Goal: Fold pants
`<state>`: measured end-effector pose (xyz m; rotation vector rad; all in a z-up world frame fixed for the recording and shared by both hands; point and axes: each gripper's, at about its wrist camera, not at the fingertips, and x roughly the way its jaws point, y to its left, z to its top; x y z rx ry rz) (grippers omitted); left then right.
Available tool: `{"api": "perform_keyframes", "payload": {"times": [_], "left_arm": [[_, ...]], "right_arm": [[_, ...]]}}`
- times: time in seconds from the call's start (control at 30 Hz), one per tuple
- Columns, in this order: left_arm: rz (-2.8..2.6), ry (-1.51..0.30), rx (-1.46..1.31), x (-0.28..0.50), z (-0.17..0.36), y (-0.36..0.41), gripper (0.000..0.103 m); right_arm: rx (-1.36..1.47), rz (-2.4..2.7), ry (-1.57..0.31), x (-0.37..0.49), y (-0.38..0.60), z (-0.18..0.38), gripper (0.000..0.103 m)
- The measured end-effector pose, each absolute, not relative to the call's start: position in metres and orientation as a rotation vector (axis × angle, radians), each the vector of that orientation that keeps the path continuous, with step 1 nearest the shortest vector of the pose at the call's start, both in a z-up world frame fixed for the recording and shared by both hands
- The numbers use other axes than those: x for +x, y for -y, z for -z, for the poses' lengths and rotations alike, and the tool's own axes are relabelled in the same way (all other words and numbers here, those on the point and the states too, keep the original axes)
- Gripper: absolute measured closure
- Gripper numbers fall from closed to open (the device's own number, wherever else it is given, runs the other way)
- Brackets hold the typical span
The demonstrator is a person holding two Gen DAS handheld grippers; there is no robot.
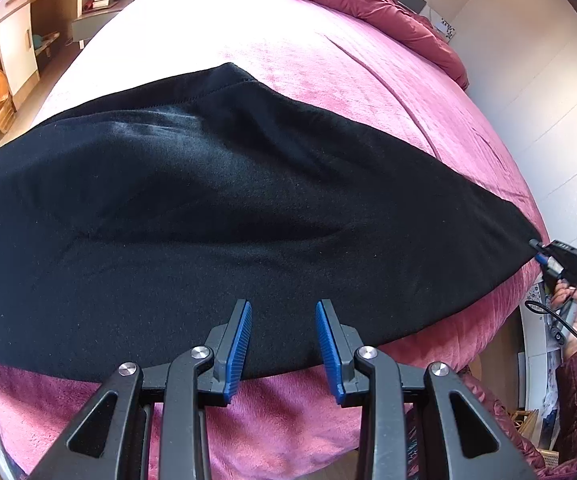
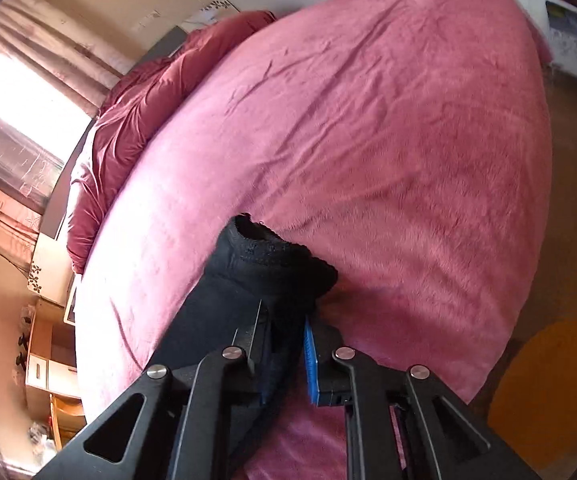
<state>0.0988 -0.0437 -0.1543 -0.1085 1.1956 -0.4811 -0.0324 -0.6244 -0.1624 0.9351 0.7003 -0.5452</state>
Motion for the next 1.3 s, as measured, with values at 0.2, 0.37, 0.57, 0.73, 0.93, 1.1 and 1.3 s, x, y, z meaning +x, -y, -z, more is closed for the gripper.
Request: {"api": "perform_keyframes", "payload": {"times": [0.2, 0.37, 0.57, 0.73, 0.93, 1.1, 1.3], "left_arm": [[0.481, -1.204, -0.09, 0.1, 0.157, 0.05, 0.069], [0.473, -1.191, -0.104, 0.1, 0.155, 0.055, 0.069], [0.452, -1.176, -0.123, 0.095, 0.156, 0.048, 0.065], [0.434, -1.157, -0.147, 0.093, 0.152, 0.038, 0.065], [0.39, -1.111, -0.187, 0.094, 0.148, 0.009, 0.065], [0.349, -1.065, -0.15, 0.095, 0.143, -0.012, 0.065], [0.314, -1.049, -0.163, 0.099, 0.145, -0.031, 0.065]], "right_arm": [[0.926, 0.629, -0.835, -0.033, 0.625, 0.209, 0.089], [0.843, 0.642, -0.865, -0.03, 0.615, 0.196, 0.075], [0.723, 0.704, -0.834, -0.053, 0.602, 0.157, 0.069], [0.626, 0.557, -0.817, -0.037, 0.563, 0.119, 0.066], [0.494, 0.018, -0.935, 0.061, 0.446, 0.102, 0.066], [0.446, -0.349, -1.022, 0.155, 0.32, 0.097, 0.066], [0.41, -0.518, -1.152, 0.239, 0.202, 0.119, 0.066]]}}
